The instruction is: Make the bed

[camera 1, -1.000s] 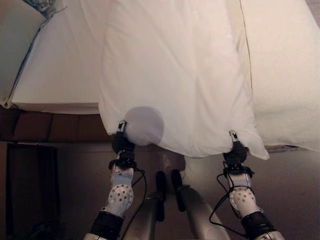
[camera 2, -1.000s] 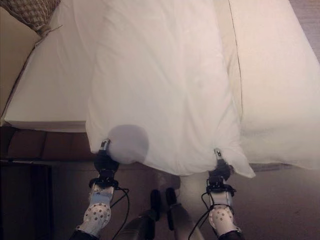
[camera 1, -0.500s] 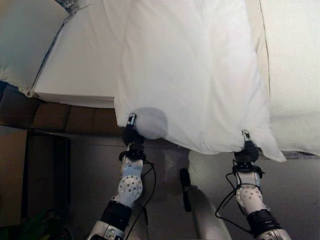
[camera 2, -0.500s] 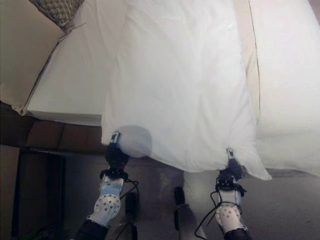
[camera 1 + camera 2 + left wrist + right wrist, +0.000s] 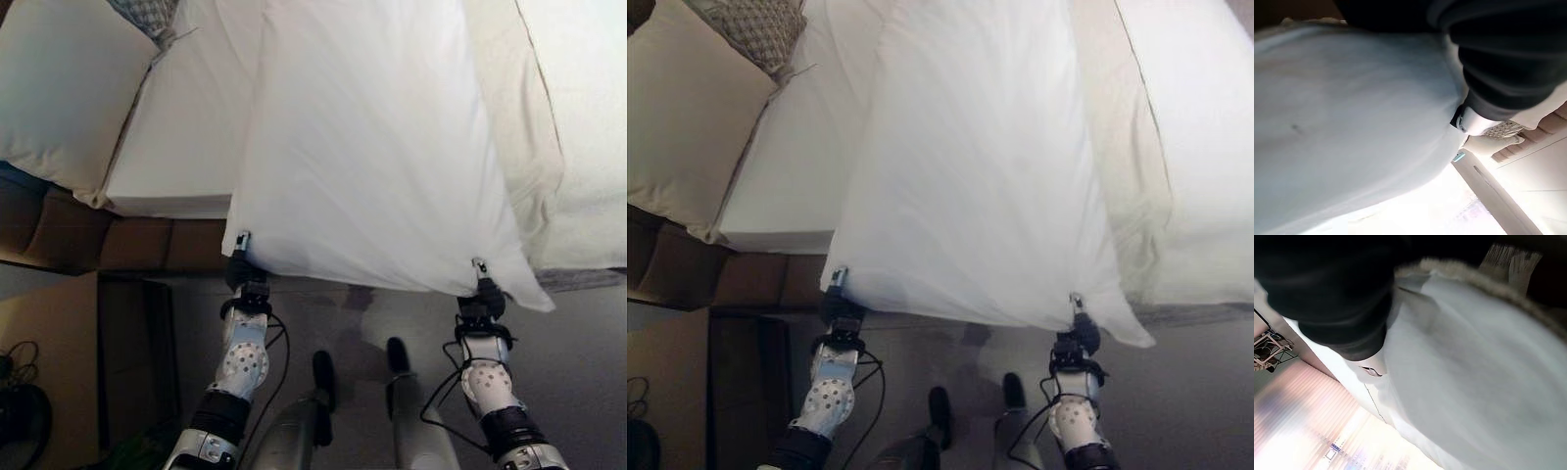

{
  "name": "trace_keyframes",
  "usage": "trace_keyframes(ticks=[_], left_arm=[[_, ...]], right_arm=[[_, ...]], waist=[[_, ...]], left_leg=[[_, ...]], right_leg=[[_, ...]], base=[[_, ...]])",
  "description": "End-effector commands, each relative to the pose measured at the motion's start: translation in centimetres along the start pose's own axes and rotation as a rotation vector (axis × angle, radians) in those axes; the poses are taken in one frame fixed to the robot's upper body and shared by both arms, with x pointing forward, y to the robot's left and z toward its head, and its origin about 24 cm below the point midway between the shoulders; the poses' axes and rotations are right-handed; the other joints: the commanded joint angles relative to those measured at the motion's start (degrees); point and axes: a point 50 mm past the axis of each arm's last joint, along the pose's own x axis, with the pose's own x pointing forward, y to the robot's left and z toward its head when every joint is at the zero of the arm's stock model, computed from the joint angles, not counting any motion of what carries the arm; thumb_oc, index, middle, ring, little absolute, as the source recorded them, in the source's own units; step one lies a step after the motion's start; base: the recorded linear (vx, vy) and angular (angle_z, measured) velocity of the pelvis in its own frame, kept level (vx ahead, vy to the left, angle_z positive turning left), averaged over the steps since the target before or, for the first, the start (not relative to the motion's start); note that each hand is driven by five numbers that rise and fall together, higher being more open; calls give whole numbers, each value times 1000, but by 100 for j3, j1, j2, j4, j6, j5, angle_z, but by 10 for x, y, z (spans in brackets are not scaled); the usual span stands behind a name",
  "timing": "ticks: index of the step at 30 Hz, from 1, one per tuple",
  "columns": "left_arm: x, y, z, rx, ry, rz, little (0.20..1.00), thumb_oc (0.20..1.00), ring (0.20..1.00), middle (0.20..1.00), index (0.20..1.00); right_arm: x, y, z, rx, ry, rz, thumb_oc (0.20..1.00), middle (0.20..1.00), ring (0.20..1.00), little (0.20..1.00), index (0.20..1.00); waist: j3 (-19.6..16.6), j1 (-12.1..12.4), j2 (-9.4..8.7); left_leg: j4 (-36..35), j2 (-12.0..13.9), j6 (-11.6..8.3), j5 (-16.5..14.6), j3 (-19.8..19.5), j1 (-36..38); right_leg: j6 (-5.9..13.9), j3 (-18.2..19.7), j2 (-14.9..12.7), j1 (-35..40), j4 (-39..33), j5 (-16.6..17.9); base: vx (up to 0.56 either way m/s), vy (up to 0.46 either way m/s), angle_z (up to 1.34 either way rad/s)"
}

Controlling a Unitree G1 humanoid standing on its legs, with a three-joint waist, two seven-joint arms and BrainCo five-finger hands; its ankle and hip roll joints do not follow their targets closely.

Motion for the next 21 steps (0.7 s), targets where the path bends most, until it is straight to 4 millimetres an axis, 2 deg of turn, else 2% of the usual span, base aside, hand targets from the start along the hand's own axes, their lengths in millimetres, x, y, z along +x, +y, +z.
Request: trace_keyframes(ticks=[1,3,4,5,6,7,8,11,13,14,15,17,19,21], left_arm=[[-7,9,30,76,-128,19,200,200,200,200,200],[-1,5,33,72,-137,27,200,200,200,200,200],[2,3,36,106,-138,25,200,200,200,200,200],[11,-10,39,85,-156,5,200,200,200,200,200],[12,-11,39,84,-157,3,200,200,200,200,200],[16,-20,39,73,-157,-10,200,200,200,200,200],[22,-30,41,61,-168,-30,200,200,200,200,200],[31,-67,53,55,-213,-145,200,200,200,200,200],[36,-99,70,75,-265,-269,200,200,200,200,200],[36,-108,77,86,-288,-307,200,200,200,200,200],[36,-107,79,80,-294,-307,200,200,200,200,200],[28,-107,97,123,-359,-344,200,200,200,200,200],[28,-107,97,124,-358,-343,200,200,200,200,200],[18,-94,105,176,-382,-341,200,200,200,200,200]], right_arm=[[-4,-14,17,-73,-45,-54,200,200,200,200,200],[2,-3,18,-118,-41,-44,200,200,200,200,200],[6,5,17,-130,-34,-29,200,200,200,200,200],[15,26,22,-109,-58,29,200,200,200,200,200],[16,26,22,-109,-59,30,200,200,200,200,200],[18,35,24,-109,-69,51,200,200,200,200,200],[21,52,28,-113,-96,90,200,200,200,200,200],[24,101,38,-141,-131,270,200,200,200,200,200],[21,137,54,-149,-197,410,200,200,200,200,200],[17,152,61,-147,-223,472,200,200,200,200,200],[13,158,59,-134,-219,497,200,200,200,200,200],[-3,170,66,-125,-243,610,200,200,200,200,200],[-4,170,66,-125,-242,609,200,200,200,200,200],[-17,165,73,-134,-263,664,200,200,200,200,200]], waist=[[-47,86,-80],[-18,72,-135],[6,101,-203],[19,238,-333],[22,224,-328],[-32,141,-283],[-118,70,-239],[-232,49,-147],[-261,-7,-125],[-254,-16,-135],[-238,-22,-155],[-203,-12,-223],[-206,-12,-226],[-154,-12,-251]], left_leg=[[-300,105,-399,231,-104,-158],[-130,143,-376,204,-182,-236],[17,127,-375,178,-381,-306],[265,-65,-544,226,-1133,-556],[255,-69,-548,239,-1149,-562],[-86,7,-531,289,-1185,-441],[-240,130,-562,454,-1062,-433],[-649,186,-545,619,-920,-375],[-731,262,-601,652,-567,-326],[-672,276,-604,629,-501,-320],[-624,282,-606,604,-481,-318],[-439,260,-620,538,-458,-379],[-431,259,-620,533,-457,-380],[-337,223,-620,488,-425,-431]], right_leg=[[120,94,277,-10,-400,314],[82,263,411,-74,-386,349],[45,322,498,-110,-375,375],[1,480,535,-190,-376,444],[0,466,530,-196,-377,445],[0,429,516,-156,-443,440],[29,394,492,-149,-489,472],[82,345,438,-259,-635,588],[97,265,363,-281,-689,591],[104,249,343,-271,-696,578],[111,242,330,-261,-694,583],[135,272,280,-223,-726,627],[135,273,280,-219,-730,628],[151,306,242,-223,-734,647]], base=[[-34,-116,-19],[-58,-159,-8],[-110,-162,-11],[-92,-124,-15],[-65,-108,-52],[6,-42,-49],[9,-14,-33],[-13,37,15],[-23,44,-3],[-9,49,3],[0,49,12],[13,40,8],[9,18,-2],[30,57,0]])
